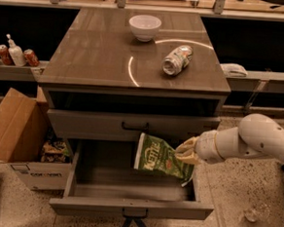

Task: Pick green jalapeno chip bag from middle drawer and place on counter

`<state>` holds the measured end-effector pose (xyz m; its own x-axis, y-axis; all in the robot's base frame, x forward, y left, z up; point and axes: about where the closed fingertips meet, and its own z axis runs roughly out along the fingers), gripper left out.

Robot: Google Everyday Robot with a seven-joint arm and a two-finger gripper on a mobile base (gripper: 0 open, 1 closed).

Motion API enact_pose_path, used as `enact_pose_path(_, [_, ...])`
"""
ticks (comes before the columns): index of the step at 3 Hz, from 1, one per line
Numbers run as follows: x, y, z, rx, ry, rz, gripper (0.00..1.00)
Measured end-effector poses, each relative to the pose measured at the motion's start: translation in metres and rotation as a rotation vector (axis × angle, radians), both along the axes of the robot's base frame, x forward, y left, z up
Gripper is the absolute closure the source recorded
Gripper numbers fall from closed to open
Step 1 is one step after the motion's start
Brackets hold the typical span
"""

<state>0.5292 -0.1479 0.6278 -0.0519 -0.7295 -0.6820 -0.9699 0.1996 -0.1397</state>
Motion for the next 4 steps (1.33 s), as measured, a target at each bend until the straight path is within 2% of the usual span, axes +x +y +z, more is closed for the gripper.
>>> enact_pose_path(1, [0.003,-0.011,0.025,0.017,-0.045,0.028,1.0])
enact_pose_path(2, [0.0,-0.015,0.049,-0.01,-0.077,0.055,1.0])
enact_pose_path(3, [-0.003,-0.024,0.08,-0.053,-0.095,0.055,1.0])
enact_pose_path(4, [-0.003,-0.024,0.08,-0.052,-0.096,0.055,1.0])
